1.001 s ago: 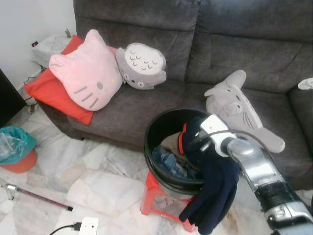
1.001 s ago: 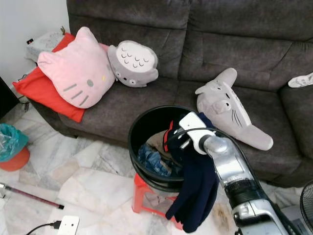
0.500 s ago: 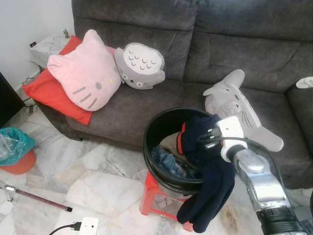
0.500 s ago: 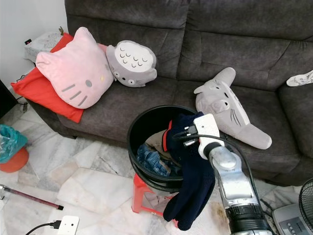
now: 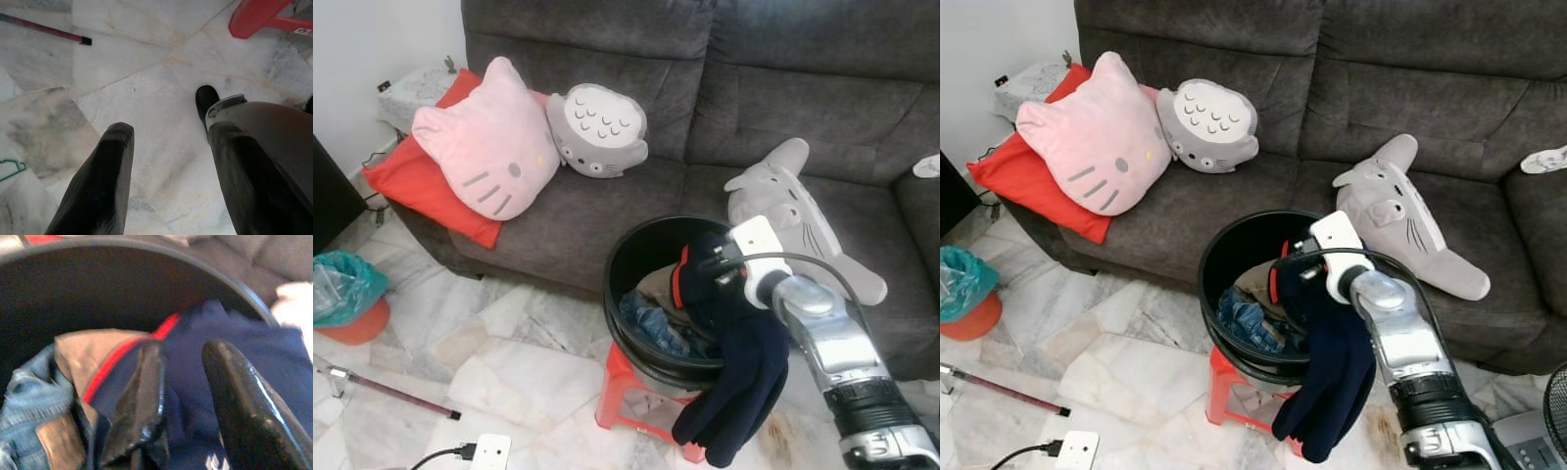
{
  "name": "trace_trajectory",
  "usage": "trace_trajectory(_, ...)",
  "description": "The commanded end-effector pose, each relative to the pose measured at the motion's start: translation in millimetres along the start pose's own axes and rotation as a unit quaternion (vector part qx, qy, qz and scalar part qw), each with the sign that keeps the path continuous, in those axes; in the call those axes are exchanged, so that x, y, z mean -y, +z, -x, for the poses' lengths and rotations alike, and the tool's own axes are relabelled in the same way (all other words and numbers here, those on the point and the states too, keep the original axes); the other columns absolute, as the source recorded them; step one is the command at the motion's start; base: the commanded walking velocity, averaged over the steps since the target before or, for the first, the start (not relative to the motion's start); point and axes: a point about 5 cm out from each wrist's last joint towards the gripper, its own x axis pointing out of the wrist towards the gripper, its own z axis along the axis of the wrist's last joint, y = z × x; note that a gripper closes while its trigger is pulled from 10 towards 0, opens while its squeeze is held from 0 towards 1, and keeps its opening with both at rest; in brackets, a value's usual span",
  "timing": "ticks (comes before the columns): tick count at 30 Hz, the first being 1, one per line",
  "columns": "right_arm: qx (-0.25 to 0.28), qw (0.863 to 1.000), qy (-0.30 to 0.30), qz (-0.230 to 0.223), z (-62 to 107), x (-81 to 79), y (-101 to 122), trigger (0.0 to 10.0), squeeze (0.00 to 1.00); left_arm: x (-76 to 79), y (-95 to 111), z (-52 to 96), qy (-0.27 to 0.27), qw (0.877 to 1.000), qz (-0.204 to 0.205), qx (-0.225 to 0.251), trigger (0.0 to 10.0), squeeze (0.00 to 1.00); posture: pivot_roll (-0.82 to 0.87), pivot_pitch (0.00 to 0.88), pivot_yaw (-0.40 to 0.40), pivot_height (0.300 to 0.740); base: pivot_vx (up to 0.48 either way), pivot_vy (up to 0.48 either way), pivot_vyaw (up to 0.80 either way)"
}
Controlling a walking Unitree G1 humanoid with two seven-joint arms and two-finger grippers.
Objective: Hang hanger
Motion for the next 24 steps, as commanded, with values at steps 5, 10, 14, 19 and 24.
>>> trace_trajectory(5, -0.024, 0.999, -0.007, -0.030, 2.3, 7.9, -4.7, 10.0, 1.00, 0.0, -6.5, 1.4, -0.001, 1.000, -0.006, -0.012, 10.0, 0.00, -0.09, 0.084, 0.018, 0.740, 0.000, 0.000, 0.00)
trace_trajectory(10, 0.008, 0.999, 0.016, -0.050, 2.8, 3.6, 1.5, 10.0, 1.00, -0.2, -6.2, 1.3, -0.001, 1.000, -0.007, -0.011, 10.0, 0.00, -0.09, 0.086, 0.020, 0.740, 0.000, 0.000, 0.00)
trace_trajectory(14, 0.028, 0.998, 0.021, -0.060, 2.9, 3.1, 9.2, 10.0, 1.00, -0.3, -6.0, 1.3, 0.000, 1.000, -0.008, -0.011, 10.0, 0.00, -0.09, 0.085, 0.020, 0.740, 0.000, 0.000, 0.00)
trace_trajectory(19, 0.032, 0.997, 0.044, -0.054, 1.2, -3.5, 15.3, 10.0, 1.00, -0.4, -6.1, 1.3, 0.001, 1.000, -0.007, -0.011, 10.0, 0.00, -0.08, 0.085, 0.018, 0.740, 0.000, 0.000, 0.00)
trace_trajectory(24, -0.007, 0.997, 0.053, -0.059, -1.7, -10.7, 0.1, 10.0, 0.00, 0.1, -6.5, 1.4, 0.000, 1.000, -0.007, -0.012, 10.0, 0.00, -0.08, 0.087, 0.017, 0.740, 0.000, 0.000, 0.00)
